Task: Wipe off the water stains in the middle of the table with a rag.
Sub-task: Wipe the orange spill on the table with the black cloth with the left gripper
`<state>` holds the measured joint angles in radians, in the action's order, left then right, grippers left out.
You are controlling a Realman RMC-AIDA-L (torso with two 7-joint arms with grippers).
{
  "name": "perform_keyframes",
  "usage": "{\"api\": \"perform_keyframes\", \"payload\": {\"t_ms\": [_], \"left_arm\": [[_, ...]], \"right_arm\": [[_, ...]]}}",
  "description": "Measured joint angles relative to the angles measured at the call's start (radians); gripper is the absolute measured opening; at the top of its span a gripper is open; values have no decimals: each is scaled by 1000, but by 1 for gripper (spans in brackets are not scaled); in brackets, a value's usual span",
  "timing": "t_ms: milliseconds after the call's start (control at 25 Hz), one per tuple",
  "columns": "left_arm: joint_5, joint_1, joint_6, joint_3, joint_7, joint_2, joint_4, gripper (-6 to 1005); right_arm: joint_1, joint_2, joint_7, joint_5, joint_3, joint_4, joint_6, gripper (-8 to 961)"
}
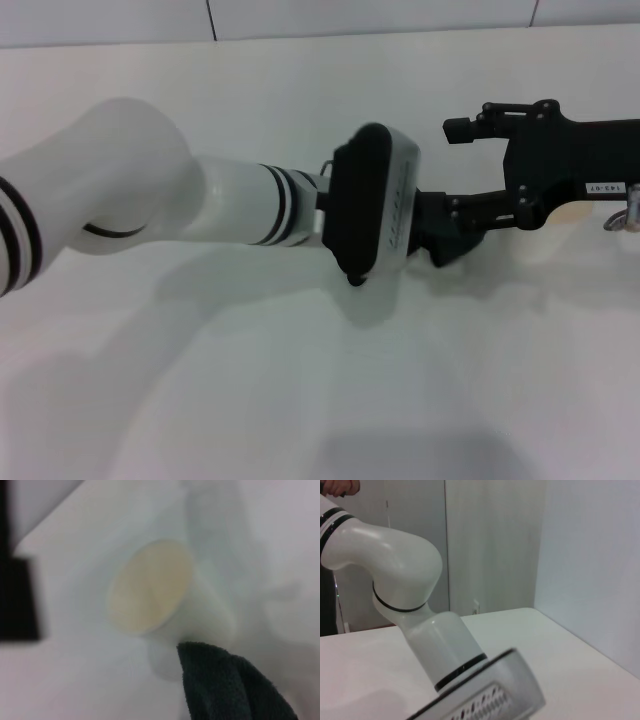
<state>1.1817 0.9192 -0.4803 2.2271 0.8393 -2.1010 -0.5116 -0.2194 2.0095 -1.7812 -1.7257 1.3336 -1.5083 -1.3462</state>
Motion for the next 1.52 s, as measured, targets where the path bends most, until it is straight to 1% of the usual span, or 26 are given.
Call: {"api": "perform_keyframes", "payload": {"t_ms": [120,400,600,760,880,920,1080,1320,1520], "left_arm": [[2,-28,2,-51,2,6,-12,128],[8,-71,-10,-148,2,16,-20,130],[31,-141,-50,-213,2,23,-60,131],[102,-194,-167,-356,11,24,-65,132],[166,-233,-272,-482,37,24,-73,133],[193,-250,-309,-529,51,27,-84,134],[292,-324,-407,-659,116,34,-149,135],[450,-409,-512,-802,230,35,-232,137],[525,-450,-606,-912,294,35,-268,138]], "right_arm": [[0,0,0,0,0,1,1,825],[3,0,-3,0,-15,-6,-7,825],[1,0,-6,0,-17,-3,-4,825],[0,0,-8,1,-17,-3,-1,825],[0,0,-9,2,-18,-6,-1,825],[0,0,-9,3,-18,-6,-1,825],[-3,0,-9,4,-17,-5,1,825],[-3,0,-9,5,-15,-4,2,825],[-3,0,-9,5,-11,0,4,825]]}}
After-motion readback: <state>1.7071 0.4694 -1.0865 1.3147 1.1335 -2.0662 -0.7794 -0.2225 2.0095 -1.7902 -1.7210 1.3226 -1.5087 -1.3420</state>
